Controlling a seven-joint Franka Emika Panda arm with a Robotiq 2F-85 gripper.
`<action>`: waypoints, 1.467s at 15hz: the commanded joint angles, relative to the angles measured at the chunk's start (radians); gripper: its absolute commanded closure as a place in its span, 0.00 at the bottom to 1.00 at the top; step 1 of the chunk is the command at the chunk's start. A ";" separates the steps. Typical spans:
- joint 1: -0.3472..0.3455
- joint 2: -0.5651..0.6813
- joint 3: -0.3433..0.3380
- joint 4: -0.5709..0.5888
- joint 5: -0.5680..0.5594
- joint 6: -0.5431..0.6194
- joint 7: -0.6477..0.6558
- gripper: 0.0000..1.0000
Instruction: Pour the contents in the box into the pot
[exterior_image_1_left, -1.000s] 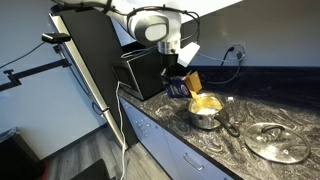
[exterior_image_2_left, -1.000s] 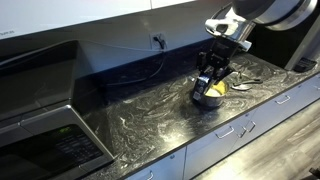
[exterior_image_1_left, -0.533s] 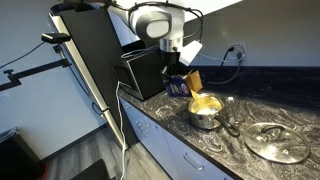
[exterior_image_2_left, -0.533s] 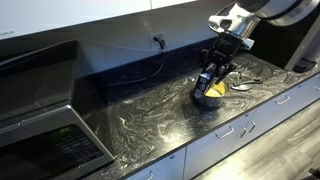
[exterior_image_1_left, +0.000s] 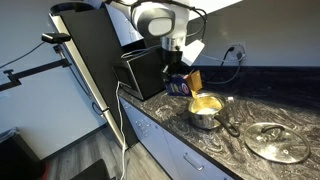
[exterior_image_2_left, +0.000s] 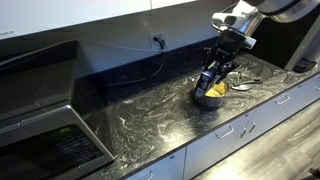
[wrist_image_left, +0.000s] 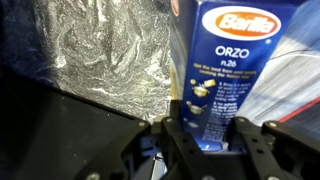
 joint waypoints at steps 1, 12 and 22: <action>-0.003 -0.028 -0.017 0.010 0.036 -0.059 -0.040 0.87; -0.005 -0.030 -0.036 0.023 0.070 -0.098 -0.081 0.87; 0.041 -0.032 -0.044 0.013 -0.002 -0.066 -0.035 0.87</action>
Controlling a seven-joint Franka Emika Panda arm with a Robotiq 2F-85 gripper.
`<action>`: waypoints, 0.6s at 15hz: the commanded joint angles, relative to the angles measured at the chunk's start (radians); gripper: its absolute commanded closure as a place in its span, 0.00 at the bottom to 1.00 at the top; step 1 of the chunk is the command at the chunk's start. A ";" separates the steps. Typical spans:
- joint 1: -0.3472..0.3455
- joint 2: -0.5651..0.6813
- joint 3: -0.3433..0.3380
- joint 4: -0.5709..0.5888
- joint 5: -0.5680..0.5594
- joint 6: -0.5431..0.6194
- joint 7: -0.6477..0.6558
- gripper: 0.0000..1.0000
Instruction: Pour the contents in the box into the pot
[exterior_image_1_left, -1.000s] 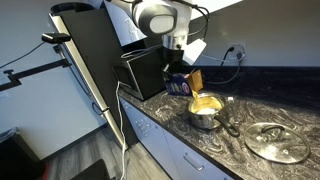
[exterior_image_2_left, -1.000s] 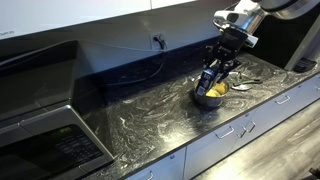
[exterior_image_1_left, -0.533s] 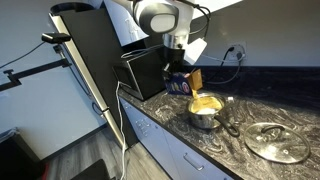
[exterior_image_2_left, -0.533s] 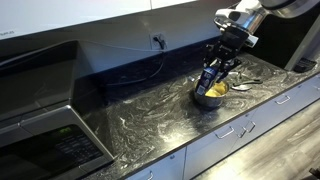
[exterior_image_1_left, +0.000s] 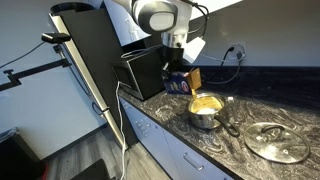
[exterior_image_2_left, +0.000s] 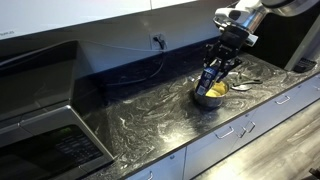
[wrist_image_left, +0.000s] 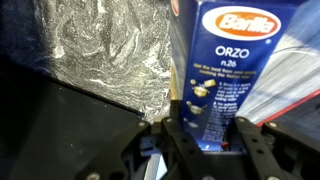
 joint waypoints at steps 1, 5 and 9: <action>0.039 -0.022 -0.008 -0.013 -0.044 0.012 0.024 0.87; 0.074 -0.037 -0.009 -0.041 -0.140 0.064 0.098 0.87; 0.093 -0.035 -0.009 -0.051 -0.234 0.104 0.180 0.87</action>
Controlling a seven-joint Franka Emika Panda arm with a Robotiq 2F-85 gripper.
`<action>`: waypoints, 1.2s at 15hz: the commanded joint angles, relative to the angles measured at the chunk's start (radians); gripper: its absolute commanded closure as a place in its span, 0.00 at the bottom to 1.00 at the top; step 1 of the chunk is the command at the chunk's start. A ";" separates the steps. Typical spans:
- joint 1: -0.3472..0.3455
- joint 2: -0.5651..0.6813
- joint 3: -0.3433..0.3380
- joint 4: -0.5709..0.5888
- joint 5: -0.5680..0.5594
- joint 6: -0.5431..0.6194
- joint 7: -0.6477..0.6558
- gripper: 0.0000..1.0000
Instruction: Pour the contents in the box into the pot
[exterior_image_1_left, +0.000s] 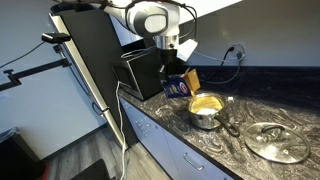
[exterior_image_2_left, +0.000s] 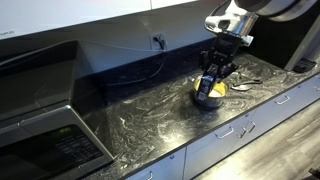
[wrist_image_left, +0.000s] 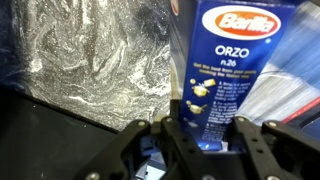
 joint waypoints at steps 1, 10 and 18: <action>0.026 -0.036 -0.009 -0.038 -0.084 0.054 0.085 0.87; 0.078 -0.048 -0.019 -0.075 -0.417 0.145 0.387 0.87; 0.157 -0.076 -0.022 -0.117 -0.823 0.137 0.769 0.87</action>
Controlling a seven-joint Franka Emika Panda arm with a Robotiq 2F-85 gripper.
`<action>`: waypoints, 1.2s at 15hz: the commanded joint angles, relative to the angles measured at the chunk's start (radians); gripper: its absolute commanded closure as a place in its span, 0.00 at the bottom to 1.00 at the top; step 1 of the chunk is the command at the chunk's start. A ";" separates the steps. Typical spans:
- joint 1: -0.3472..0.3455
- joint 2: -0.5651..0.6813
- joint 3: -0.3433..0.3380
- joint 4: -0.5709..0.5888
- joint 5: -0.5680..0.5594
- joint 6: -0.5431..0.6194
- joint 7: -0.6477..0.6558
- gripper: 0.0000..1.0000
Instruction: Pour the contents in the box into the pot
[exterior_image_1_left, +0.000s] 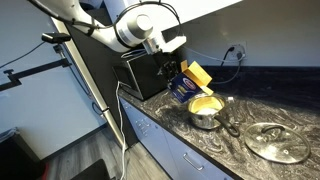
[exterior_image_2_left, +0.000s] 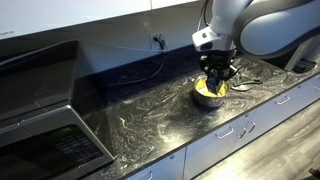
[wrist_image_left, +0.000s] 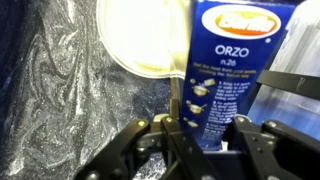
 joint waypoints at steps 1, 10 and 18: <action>0.045 -0.059 -0.016 -0.057 -0.166 0.011 0.166 0.87; 0.091 -0.059 0.000 -0.075 -0.537 -0.001 0.435 0.87; 0.099 -0.045 0.021 -0.079 -0.852 0.004 0.502 0.87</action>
